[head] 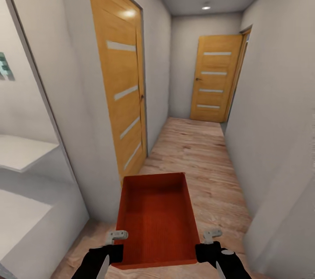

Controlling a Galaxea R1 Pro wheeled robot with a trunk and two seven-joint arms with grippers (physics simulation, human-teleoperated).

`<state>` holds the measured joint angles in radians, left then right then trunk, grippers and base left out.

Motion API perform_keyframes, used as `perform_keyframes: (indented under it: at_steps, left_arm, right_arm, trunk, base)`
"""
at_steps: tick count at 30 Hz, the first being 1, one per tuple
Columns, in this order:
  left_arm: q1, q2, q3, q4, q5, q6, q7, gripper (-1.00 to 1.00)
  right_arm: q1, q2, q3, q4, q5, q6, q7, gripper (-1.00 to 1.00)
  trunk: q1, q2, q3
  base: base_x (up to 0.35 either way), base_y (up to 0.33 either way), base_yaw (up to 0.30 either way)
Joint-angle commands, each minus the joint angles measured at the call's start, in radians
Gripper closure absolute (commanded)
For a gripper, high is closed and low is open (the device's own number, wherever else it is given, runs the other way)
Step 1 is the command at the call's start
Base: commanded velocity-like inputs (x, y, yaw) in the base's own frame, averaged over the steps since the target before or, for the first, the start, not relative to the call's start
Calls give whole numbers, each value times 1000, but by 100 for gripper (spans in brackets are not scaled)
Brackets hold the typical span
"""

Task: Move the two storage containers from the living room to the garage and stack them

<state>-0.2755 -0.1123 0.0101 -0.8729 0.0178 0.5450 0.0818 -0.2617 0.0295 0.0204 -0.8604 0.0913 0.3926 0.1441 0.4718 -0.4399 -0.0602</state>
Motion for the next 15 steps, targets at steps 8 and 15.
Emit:
perform_keyframes:
  at_steps: [8,15]
  left_arm:
    - [-1,-1,8,-4,-32,1,6,100]
    - [-1,-1,8,-4,-32,1,6,100]
  right_arm:
    - [-1,31,-2,0,-19,8,21,100]
    - [-1,31,-2,0,-19,8,21,100]
  trunk:
    - [1,-2,-2]
    - [1,-2,-2]
  base:
    - [325,0,-97]
    - [325,0,-11]
